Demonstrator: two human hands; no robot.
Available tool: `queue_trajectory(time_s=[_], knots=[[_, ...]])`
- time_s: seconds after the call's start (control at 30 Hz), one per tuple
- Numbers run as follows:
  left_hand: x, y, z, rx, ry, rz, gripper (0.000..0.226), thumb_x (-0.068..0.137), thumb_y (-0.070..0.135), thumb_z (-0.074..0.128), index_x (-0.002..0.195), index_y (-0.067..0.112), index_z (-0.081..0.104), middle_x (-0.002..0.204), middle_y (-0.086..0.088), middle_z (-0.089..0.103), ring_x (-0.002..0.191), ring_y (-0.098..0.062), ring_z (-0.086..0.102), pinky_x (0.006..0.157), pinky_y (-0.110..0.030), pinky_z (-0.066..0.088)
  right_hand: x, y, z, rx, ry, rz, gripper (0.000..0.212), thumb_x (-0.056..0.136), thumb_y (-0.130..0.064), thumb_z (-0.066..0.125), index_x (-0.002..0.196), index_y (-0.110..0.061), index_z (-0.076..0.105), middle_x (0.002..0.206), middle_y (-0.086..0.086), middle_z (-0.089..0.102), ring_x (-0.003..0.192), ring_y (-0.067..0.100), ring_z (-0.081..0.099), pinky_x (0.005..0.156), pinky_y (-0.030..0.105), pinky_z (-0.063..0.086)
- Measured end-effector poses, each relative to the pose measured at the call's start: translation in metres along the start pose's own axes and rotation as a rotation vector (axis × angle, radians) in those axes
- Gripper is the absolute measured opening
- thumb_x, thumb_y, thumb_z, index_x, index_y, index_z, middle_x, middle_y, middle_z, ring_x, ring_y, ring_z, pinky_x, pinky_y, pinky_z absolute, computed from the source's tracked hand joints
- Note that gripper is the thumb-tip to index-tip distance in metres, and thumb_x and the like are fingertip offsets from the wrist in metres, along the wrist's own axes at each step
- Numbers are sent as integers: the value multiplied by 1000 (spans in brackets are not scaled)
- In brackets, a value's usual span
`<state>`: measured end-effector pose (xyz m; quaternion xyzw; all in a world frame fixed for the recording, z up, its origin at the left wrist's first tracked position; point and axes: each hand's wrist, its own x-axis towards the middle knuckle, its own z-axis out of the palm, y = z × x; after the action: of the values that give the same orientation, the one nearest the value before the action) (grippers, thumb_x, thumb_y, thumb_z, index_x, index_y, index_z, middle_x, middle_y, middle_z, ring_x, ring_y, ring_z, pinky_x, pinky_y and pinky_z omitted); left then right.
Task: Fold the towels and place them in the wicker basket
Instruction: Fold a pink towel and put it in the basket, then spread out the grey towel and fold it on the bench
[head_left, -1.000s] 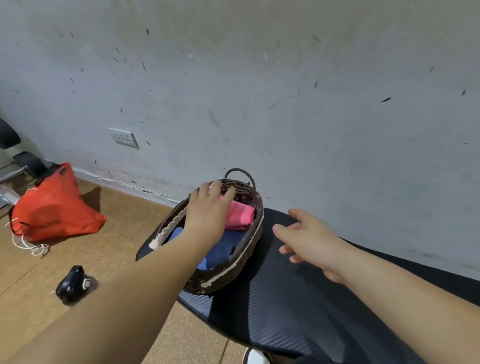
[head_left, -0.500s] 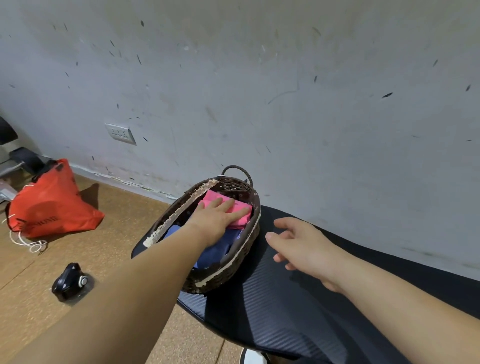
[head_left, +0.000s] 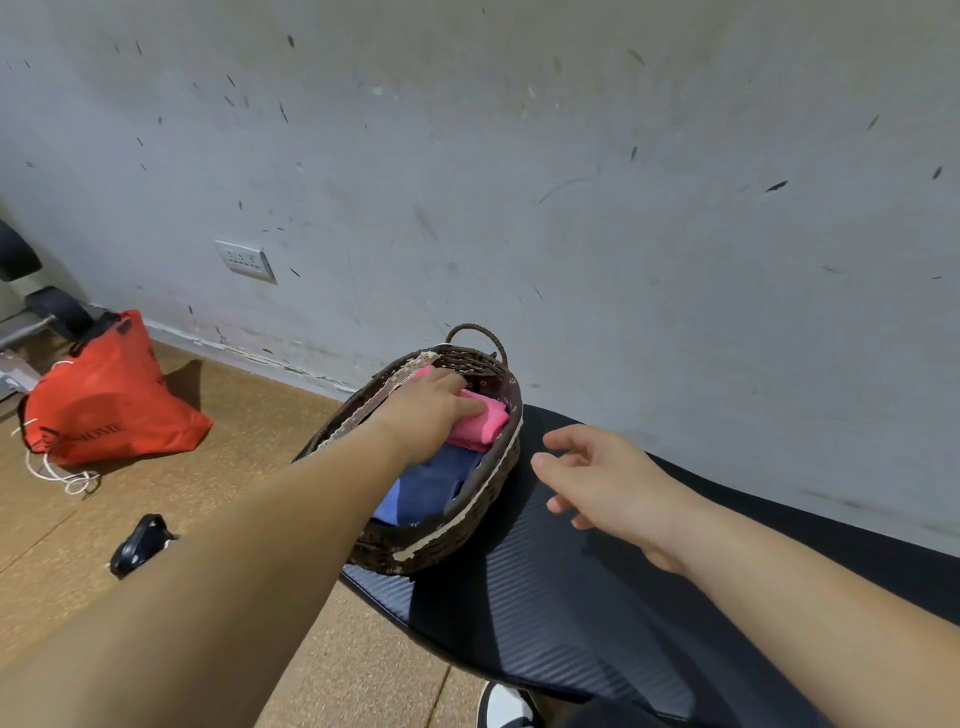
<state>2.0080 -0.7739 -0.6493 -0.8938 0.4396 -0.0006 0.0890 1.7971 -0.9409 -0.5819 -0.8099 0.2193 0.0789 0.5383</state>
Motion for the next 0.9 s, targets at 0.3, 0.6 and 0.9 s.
queue_trajectory(time_s=[0.3, 0.6, 0.9], knots=[[-12, 16, 4, 45, -224, -94, 71, 105, 13, 36, 162, 43, 6, 173, -5, 4, 158, -33, 2, 127, -52, 5, 4, 7, -10, 32, 14, 22, 45, 100, -36, 60, 142, -22, 53, 105, -3, 64, 93, 16, 72, 78, 34, 61], [-42, 42, -16, -309, 61, -175, 38, 105, 40, 33, 118, 31, 69, 120, 7, 65, 118, -21, 57, 109, -46, 37, -27, 3, -34, 62, 41, 1, 39, 98, -38, 60, 134, -23, 59, 113, -1, 67, 92, 15, 74, 78, 34, 62], [-65, 144, -71, -652, 252, -118, 35, 104, 38, 41, 80, 18, 57, 78, 4, 59, 78, -19, 55, 74, -42, 49, -100, 12, -84, 54, 75, -54, 22, 98, -38, 60, 114, -24, 67, 109, -2, 70, 90, 15, 74, 83, 38, 61]])
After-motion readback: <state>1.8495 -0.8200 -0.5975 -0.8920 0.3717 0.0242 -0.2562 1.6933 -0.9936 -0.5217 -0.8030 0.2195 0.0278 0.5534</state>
